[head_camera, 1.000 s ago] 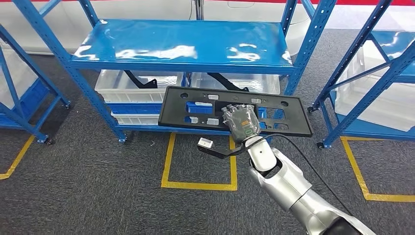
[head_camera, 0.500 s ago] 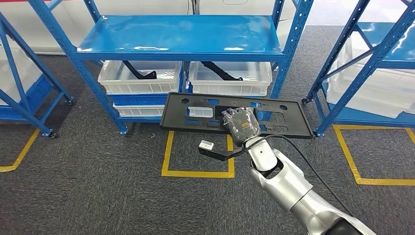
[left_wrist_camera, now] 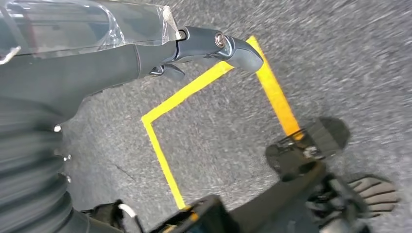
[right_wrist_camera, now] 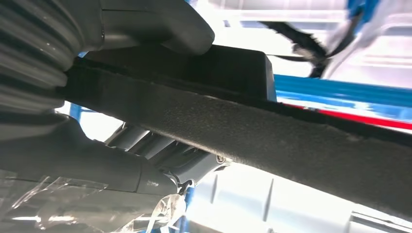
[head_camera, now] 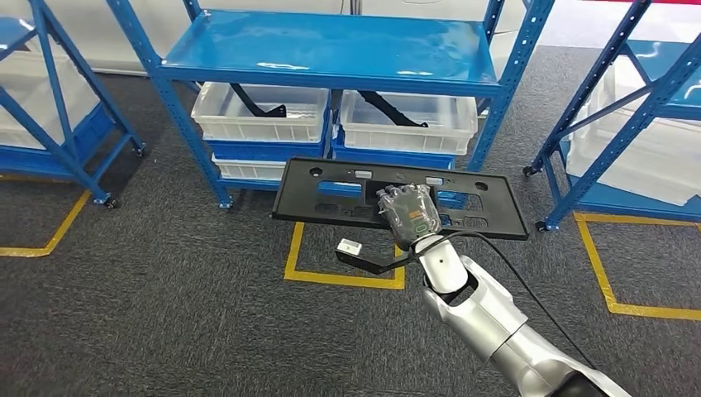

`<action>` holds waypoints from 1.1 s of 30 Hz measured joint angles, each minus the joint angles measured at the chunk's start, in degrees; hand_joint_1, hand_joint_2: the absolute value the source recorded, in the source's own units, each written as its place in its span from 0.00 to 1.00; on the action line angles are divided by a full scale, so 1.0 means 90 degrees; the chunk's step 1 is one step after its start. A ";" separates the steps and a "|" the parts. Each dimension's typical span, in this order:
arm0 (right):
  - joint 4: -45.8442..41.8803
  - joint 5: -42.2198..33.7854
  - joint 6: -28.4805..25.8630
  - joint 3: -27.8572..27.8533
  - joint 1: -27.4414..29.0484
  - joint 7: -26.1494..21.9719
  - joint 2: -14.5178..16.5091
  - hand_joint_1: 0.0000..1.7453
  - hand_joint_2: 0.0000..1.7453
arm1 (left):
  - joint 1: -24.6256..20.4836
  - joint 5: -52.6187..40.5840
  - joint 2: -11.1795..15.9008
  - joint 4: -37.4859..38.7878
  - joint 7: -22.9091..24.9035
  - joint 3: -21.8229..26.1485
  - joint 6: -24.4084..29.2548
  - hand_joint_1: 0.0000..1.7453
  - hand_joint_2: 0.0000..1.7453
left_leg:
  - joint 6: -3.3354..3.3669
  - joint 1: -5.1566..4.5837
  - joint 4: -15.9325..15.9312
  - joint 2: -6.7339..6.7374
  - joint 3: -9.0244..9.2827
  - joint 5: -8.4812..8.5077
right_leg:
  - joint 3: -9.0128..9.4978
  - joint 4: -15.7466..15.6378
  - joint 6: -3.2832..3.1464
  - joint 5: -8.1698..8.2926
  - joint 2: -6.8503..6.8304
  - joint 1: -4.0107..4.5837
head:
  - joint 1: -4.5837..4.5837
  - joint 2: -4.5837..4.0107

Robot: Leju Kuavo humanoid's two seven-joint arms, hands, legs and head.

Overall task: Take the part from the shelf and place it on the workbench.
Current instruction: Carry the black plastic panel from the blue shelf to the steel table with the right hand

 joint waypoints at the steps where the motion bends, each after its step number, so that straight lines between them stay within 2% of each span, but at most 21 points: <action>1: 0.0000 0.0004 -0.0002 0.0000 0.0007 -0.0001 -0.0001 1.00 1.00 | 0.0013 -0.0001 -0.0001 0.0000 0.0000 -0.0001 -0.0001 0.00 1.00 | 0.0061 0.0006 -0.0004 -0.0047 -0.0031 0.0032 | -0.0089 0.0193 0.0031 -0.0144 0.0048 -0.0009 | 0.0000 0.0000; 4: 0.0000 0.0020 -0.0005 0.0000 0.0032 0.0002 -0.0014 1.00 1.00 | 0.0029 -0.0010 0.0003 0.0000 0.0001 0.0000 0.0002 0.00 1.00 | 0.0190 -0.0008 -0.0008 -0.0193 -0.0154 0.0140 | -0.0677 0.1559 0.0088 -0.0899 0.0265 -0.0029 | 0.0001 0.0000; 5: 0.0000 0.0022 -0.0004 0.0000 0.0053 0.0002 -0.0022 1.00 1.00 | 0.0034 -0.0014 0.0004 0.0000 0.0001 0.0001 0.0004 0.00 1.00 | 0.0208 -0.0022 -0.0007 -0.0251 -0.0193 0.0172 | -0.0848 0.1966 0.0085 -0.1054 0.0287 -0.0030 | 0.0001 0.0000; 6: 0.0000 0.0023 -0.0004 0.0000 0.0077 0.0002 -0.0031 1.00 1.00 | 0.0043 -0.0018 0.0004 0.0000 0.0001 0.0000 0.0003 0.00 1.00 | 0.0213 -0.0036 -0.0006 -0.0316 -0.0225 0.0203 | -0.0910 0.2144 0.0069 -0.1083 0.0296 -0.0028 | 0.0001 0.0000; 7: 0.0000 0.0023 -0.0002 0.0000 0.0098 0.0002 -0.0036 1.00 1.00 | 0.0053 -0.0022 0.0004 0.0000 0.0001 -0.0001 0.0001 0.00 1.00 | 0.0211 -0.0051 -0.0005 -0.0383 -0.0252 0.0235 | -0.0823 0.2018 0.0036 -0.0975 0.0314 -0.0021 | 0.0001 0.0000; 8: 0.0000 0.0023 0.0000 0.0000 0.0108 0.0003 -0.0038 1.00 1.00 | 0.0060 -0.0030 0.0004 0.0000 0.0001 -0.0001 0.0000 0.00 1.00 | 0.0205 -0.0066 -0.0005 -0.0451 -0.0271 0.0265 | -0.0617 0.1657 -0.0012 -0.0784 0.0354 -0.0012 | 0.0001 0.0000; 10: -0.0001 0.0021 0.0011 -0.0002 0.0099 0.0009 -0.0038 1.00 1.00 | 0.0054 -0.0050 -0.0001 0.0000 0.0001 -0.0002 -0.0001 0.00 1.00 | 0.0179 -0.0089 -0.0004 -0.0573 -0.0301 0.0324 | -0.0027 0.0603 -0.0147 -0.0375 0.0598 0.0023 | 0.0001 0.0000; 11: -0.0002 0.0019 0.0016 -0.0004 0.0086 0.0013 -0.0038 1.00 1.00 | 0.0047 -0.0061 -0.0005 0.0000 0.0000 -0.0001 0.0001 0.00 1.00 | 0.0157 -0.0093 -0.0004 -0.0623 -0.0319 0.0351 | 0.0175 0.0235 -0.0189 -0.0268 0.0696 0.0037 | 0.0001 0.0001; 12: -0.0004 0.0013 0.0022 -0.0007 0.0076 0.0019 -0.0038 1.00 1.00 | 0.0041 -0.0069 -0.0009 0.0000 0.0000 -0.0001 0.0002 0.00 1.00 | 0.0129 -0.0093 -0.0008 -0.0671 -0.0340 0.0378 | 0.0291 0.0006 -0.0215 -0.0217 0.0763 0.0053 | 0.0001 0.0001; 14: -0.0005 -0.0002 0.0034 -0.0012 0.0066 0.0027 -0.0038 1.00 1.00 | 0.0053 -0.0081 -0.0007 0.0001 0.0000 0.0000 0.0004 0.00 1.00 | 0.0051 -0.0089 -0.0036 -0.0774 -0.0386 0.0441 | 0.0310 -0.0097 -0.0225 -0.0172 0.0681 0.0048 | 0.0001 0.0001; 15: -0.0005 -0.0009 0.0041 -0.0015 0.0061 0.0030 -0.0038 1.00 1.00 | 0.0068 -0.0086 -0.0002 0.0004 0.0001 -0.0001 0.0003 0.00 1.00 | 0.0017 -0.0091 -0.0013 -0.0759 -0.0422 0.0430 | 0.0304 -0.0131 -0.0232 -0.0125 0.0621 0.0028 | 0.0000 0.0000; 17: -0.0010 -0.0017 0.0061 -0.0019 0.0047 0.0032 -0.0034 1.00 1.00 | 0.0085 -0.0092 0.0006 0.0009 0.0010 -0.0002 0.0002 0.00 1.00 | -0.0044 -0.0084 0.0402 -0.0577 -0.0641 0.0149 | 0.0274 -0.0194 -0.0257 -0.0028 0.0489 -0.0030 | -0.0003 0.0000; 19: -0.0015 -0.0021 0.0083 -0.0021 0.0046 0.0035 -0.0034 1.00 1.00 | 0.0079 -0.0100 0.0008 0.0010 0.0022 -0.0002 0.0001 0.00 1.00 | -0.0119 -0.0026 0.1363 -0.0368 -0.1064 -0.0375 | 0.0211 -0.0193 -0.0263 0.0014 0.0354 -0.0039 | -0.0005 0.0000; 21: -0.0015 -0.0023 0.0100 -0.0022 0.0074 0.0043 -0.0042 1.00 1.00 | 0.0084 -0.0110 0.0011 0.0012 0.0030 -0.0002 0.0001 0.00 1.00 | -0.0204 0.0037 0.2071 -0.0312 -0.1340 -0.0638 | 0.0154 -0.0179 -0.0239 0.0036 0.0204 -0.0048 | -0.0005 0.0000; 22: -0.0016 -0.0024 0.0109 -0.0022 0.0093 0.0049 -0.0046 1.00 1.00 | 0.0092 -0.0118 0.0016 0.0013 0.0033 -0.0003 0.0001 0.00 1.00 | -0.0240 0.0064 0.2050 -0.0292 -0.1288 -0.0594 | 0.0133 -0.0169 -0.0224 0.0042 0.0128 -0.0057 | -0.0005 0.0000; 23: -0.0018 -0.0024 0.0123 -0.0022 0.0110 0.0054 -0.0047 1.00 1.00 | 0.0100 -0.0131 0.0024 0.0015 0.0035 -0.0004 0.0001 0.00 1.00 | -0.0266 0.0084 0.1740 -0.0252 -0.1092 -0.0443 | 0.0121 -0.0158 -0.0208 0.0044 0.0056 -0.0070 | -0.0005 0.0000; 25: -0.0043 -0.0024 0.0151 -0.0022 0.0125 0.0063 -0.0049 1.00 1.00 | 0.0091 -0.0160 0.0038 0.0016 0.0034 -0.0004 0.0001 0.00 1.00 | -0.0307 0.0094 0.0713 0.0005 -0.0499 -0.0080 | 0.0105 -0.0119 -0.0143 0.0023 -0.0073 -0.0070 | -0.0005 0.0000; 27: -0.0080 -0.0021 0.0190 -0.0029 0.0119 0.0070 -0.0060 1.00 1.00 | 0.0064 -0.0191 0.0043 0.0017 0.0033 -0.0004 0.0000 0.00 1.00 | -0.0252 0.0076 0.0084 0.0188 -0.0178 0.0096 | 0.0084 -0.0081 -0.0061 0.0001 -0.0186 -0.0033 | -0.0002 0.0000; 29: -0.0103 -0.0015 0.0225 -0.0034 0.0122 0.0077 -0.0068 1.00 1.00 | 0.0067 -0.0212 0.0043 0.0017 0.0032 -0.0002 0.0002 0.00 1.00 | -0.0146 0.0054 0.0026 0.0095 -0.0190 0.0119 | 0.0073 -0.0066 -0.0006 -0.0004 -0.0299 -0.0023 | 0.0000 0.0000; 31: -0.0118 -0.0007 0.0249 -0.0034 0.0141 0.0081 -0.0069 1.00 1.00 | 0.0090 -0.0219 0.0045 0.0017 0.0032 -0.0002 0.0004 0.00 1.00 | -0.0056 0.0051 0.0034 -0.0026 -0.0221 0.0149 | 0.0022 0.0070 0.0056 -0.0128 -0.0185 -0.0067 | -0.0001 0.0001; 33: -0.0141 -0.0002 0.0264 -0.0034 0.0153 0.0087 -0.0080 1.00 1.00 | 0.0086 -0.0221 0.0052 0.0017 0.0031 -0.0002 0.0004 0.00 1.00 | 0.0026 0.0058 0.0030 -0.0144 -0.0248 0.0181 | -0.0278 0.0749 0.0105 -0.0546 0.0141 -0.0101 | 0.0001 0.0002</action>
